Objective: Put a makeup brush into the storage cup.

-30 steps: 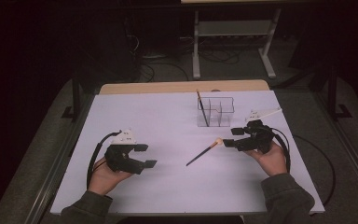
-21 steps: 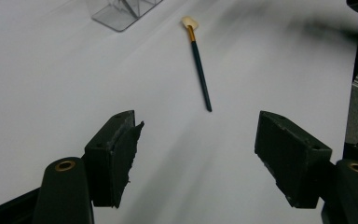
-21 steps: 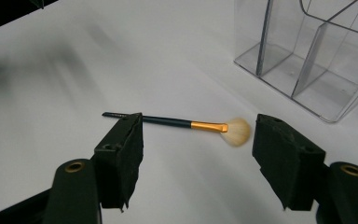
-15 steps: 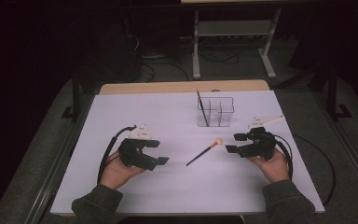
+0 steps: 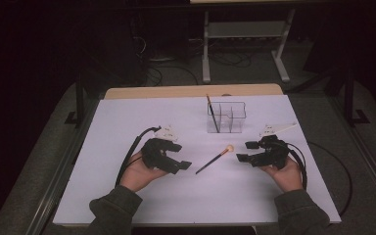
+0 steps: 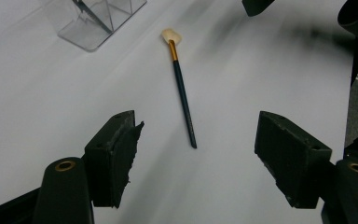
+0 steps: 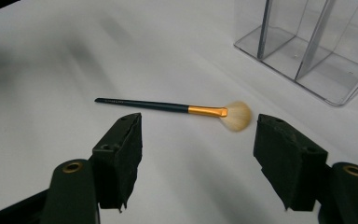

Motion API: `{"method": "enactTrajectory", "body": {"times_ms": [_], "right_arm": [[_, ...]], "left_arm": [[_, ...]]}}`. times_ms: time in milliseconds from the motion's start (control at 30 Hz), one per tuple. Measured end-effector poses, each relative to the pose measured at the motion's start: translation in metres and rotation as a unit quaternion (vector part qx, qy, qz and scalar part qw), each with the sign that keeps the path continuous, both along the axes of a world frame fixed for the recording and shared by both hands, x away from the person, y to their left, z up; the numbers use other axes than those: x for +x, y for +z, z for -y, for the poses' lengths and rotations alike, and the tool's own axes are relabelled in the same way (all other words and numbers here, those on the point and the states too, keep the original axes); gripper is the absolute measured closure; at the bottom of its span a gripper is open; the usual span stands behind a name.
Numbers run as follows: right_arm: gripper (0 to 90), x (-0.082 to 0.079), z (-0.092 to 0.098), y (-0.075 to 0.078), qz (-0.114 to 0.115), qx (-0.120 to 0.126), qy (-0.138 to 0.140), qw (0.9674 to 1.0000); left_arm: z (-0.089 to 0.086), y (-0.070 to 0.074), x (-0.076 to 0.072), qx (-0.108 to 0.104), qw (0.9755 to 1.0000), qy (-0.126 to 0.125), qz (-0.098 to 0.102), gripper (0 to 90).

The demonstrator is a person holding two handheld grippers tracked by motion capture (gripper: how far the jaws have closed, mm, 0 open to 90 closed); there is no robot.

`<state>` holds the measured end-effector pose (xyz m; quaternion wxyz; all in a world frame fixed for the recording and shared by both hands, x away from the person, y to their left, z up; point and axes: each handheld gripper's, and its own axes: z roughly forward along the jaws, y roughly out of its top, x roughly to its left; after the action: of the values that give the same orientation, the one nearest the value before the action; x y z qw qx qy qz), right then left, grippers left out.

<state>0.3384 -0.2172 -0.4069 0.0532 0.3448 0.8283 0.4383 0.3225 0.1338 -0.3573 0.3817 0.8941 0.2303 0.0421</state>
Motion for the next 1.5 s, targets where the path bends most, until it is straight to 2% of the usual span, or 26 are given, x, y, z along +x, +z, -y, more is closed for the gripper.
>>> {"method": "enactTrajectory", "body": {"times_ms": [167, 300, 367, 400, 633, 667, 767, 867, 900, 967, 1167, 1200, 1267, 1367, 1400, 1500], "right_arm": [[31.0, 0.0, 0.0, 0.0, -0.002, -0.004, -0.004, 1.0], [30.8, -0.001, 0.0, 0.0, 0.0, -0.006, -0.007, 1.0], [30.7, -0.001, 0.0, 0.0, 0.002, -0.006, -0.006, 1.0], [30.2, -0.001, 0.0, 0.0, 0.003, -0.007, -0.006, 1.0], [28.6, -0.001, -0.001, -0.002, 0.004, -0.016, -0.011, 0.9998], [28.6, 0.0, -0.001, -0.002, 0.007, -0.016, -0.009, 0.9998], [28.6, -0.001, -0.002, -0.003, 0.003, -0.017, -0.009, 0.9998], [28.6, -0.001, -0.002, -0.003, 0.008, -0.021, -0.006, 0.9997], [28.6, -0.001, -0.003, -0.003, 0.008, -0.022, -0.006, 0.9997], [28.3, -0.001, -0.002, -0.003, 0.006, -0.023, -0.006, 0.9997], [28.1, -0.001, 0.001, -0.004, 0.008, -0.022, -0.009, 0.9997], [28.1, -0.002, 0.001, -0.003, 0.007, -0.02, -0.011, 0.9997], [28.0, -0.002, 0.002, -0.003, 0.008, -0.019, -0.012, 0.9997], [28.0, -0.002, 0.002, -0.003, 0.012, -0.018, -0.01, 0.9997], [28.0, -0.002, 0.002, -0.003, 0.012, -0.019, -0.009, 0.9997], [28.0, -0.002, 0.002, -0.003, 0.013, -0.02, -0.009, 0.9997]], "left_arm": [[0.01, 0.001, 0.003, 0.003, 1.0, -0.001, 0.0, 29.8], [0.018, 0.001, 0.007, 0.015, 0.9999, -0.005, 0.005, 30.8], [0.024, 0.0, 0.008, 0.014, 0.9999, 0.0, -0.001, 30.9], [0.028, 0.0, 0.01, 0.023, 0.9997, -0.004, -0.003, 31.5], [0.04, -0.001, 0.017, 0.034, 0.9993, -0.013, -0.009, 33.0], [0.044, -0.002, 0.019, 0.035, 0.9992, -0.01, -0.015, 32.9], [0.048, -0.003, 0.021, 0.039, 0.9991, -0.01, -0.013, 33.0], [0.056, -0.005, 0.025, 0.061, 0.998, -0.011, -0.01, 33.9], [0.059, -0.006, 0.025, 0.059, 0.9981, -0.007, -0.013, 34.4], [0.063, -0.006, 0.028, 0.07, 0.9974, -0.013, -0.012, 35.0], [0.077, -0.007, 0.035, 0.084, 0.9962, -0.016, -0.016, 37.2], [0.079, -0.009, 0.035, 0.081, 0.9965, -0.012, -0.02, 38.3], [0.082, -0.009, 0.038, 0.088, 0.9956, -0.018, -0.026, 39.6], [0.087, -0.011, 0.038, 0.084, 0.996, -0.012, -0.028, 41.4], [0.088, -0.011, 0.04, 0.094, 0.995, -0.019, -0.029, 41.4], [0.092, -0.013, 0.043, 0.099, 0.9944, -0.018, -0.034, 42.7]]}}
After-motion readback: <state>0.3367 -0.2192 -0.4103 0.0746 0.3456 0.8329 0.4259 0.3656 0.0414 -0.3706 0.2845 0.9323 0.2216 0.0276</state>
